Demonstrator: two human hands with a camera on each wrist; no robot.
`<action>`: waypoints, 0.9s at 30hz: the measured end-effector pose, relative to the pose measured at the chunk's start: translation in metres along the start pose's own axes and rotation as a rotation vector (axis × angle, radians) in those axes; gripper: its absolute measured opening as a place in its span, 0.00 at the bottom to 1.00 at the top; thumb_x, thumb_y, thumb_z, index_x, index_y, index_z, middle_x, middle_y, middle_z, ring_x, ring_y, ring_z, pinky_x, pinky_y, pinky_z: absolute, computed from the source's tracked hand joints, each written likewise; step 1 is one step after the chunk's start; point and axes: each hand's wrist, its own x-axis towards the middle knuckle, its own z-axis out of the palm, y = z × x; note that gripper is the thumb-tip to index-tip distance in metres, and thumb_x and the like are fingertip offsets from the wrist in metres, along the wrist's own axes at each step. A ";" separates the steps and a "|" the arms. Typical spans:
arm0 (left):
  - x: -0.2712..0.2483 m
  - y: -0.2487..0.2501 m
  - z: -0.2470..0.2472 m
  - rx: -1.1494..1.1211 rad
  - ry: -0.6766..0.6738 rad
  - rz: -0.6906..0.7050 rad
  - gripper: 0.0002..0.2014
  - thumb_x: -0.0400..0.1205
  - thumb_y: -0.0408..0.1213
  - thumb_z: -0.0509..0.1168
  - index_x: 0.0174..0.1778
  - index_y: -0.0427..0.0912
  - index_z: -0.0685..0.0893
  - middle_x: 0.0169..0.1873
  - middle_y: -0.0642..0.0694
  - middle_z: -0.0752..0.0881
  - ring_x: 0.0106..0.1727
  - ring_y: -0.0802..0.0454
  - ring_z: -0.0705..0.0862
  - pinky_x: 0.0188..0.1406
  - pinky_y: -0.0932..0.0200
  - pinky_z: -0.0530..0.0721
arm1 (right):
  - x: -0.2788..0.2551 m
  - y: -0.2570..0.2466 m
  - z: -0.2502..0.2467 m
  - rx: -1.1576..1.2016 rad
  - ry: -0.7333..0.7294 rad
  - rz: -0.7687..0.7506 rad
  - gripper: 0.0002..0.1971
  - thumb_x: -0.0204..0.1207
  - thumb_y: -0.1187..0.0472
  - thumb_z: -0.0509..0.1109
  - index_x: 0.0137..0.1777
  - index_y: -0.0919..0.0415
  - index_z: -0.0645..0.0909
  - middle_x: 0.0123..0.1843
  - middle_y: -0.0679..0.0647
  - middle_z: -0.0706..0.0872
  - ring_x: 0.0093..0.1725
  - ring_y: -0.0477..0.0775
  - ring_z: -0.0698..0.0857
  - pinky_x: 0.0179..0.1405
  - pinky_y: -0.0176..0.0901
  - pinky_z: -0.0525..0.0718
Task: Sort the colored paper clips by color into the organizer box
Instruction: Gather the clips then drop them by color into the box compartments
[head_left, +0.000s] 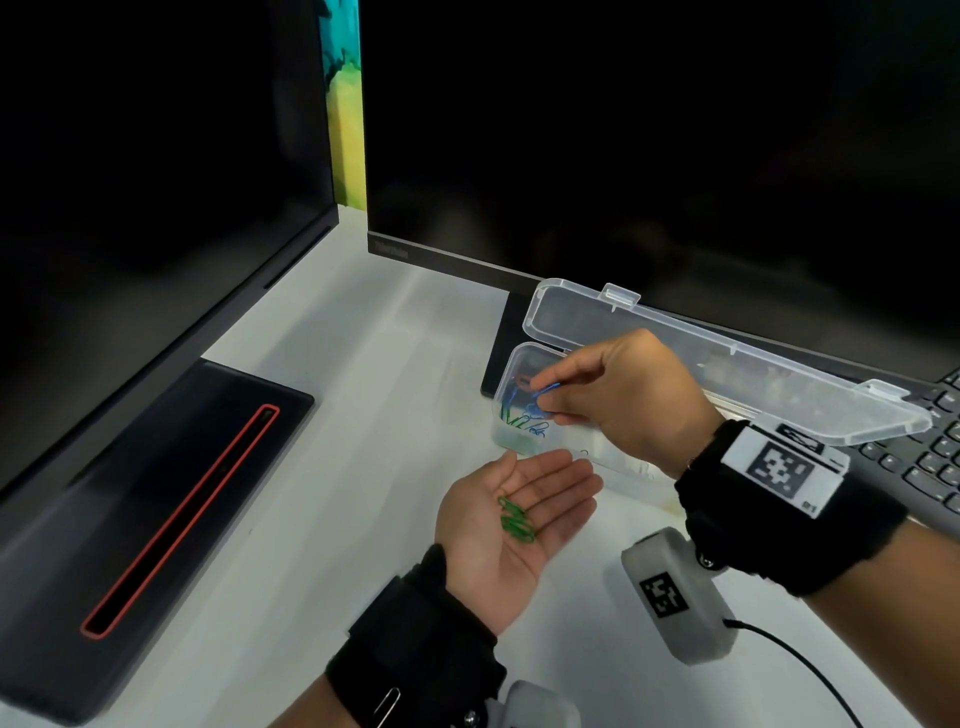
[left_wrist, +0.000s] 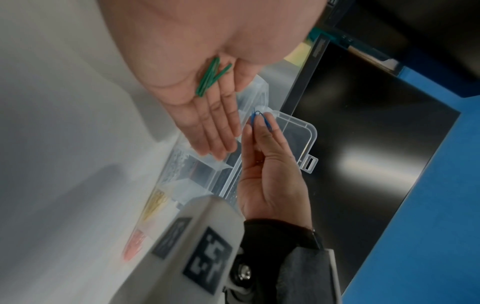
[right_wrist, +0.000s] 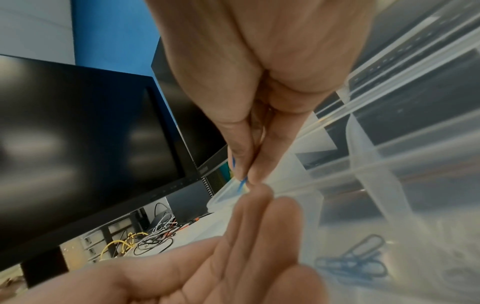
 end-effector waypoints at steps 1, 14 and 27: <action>0.000 0.000 0.000 -0.001 0.000 -0.001 0.22 0.87 0.41 0.54 0.51 0.25 0.85 0.50 0.28 0.89 0.48 0.35 0.90 0.53 0.44 0.86 | 0.000 -0.001 0.000 0.043 -0.004 0.009 0.06 0.70 0.73 0.78 0.42 0.63 0.91 0.40 0.64 0.92 0.37 0.55 0.92 0.44 0.42 0.91; 0.002 0.001 -0.002 -0.034 0.001 -0.006 0.21 0.87 0.40 0.54 0.49 0.25 0.86 0.50 0.27 0.89 0.49 0.34 0.90 0.47 0.45 0.90 | 0.002 -0.017 -0.007 0.902 -0.231 0.411 0.11 0.68 0.60 0.54 0.25 0.58 0.67 0.25 0.51 0.63 0.23 0.49 0.57 0.23 0.38 0.53; 0.002 0.002 -0.002 0.008 0.010 0.001 0.24 0.87 0.41 0.54 0.45 0.25 0.88 0.48 0.27 0.89 0.47 0.35 0.91 0.54 0.43 0.86 | 0.023 -0.042 0.027 -1.469 -0.343 -0.283 0.14 0.79 0.53 0.70 0.61 0.57 0.79 0.43 0.51 0.81 0.39 0.57 0.81 0.35 0.47 0.79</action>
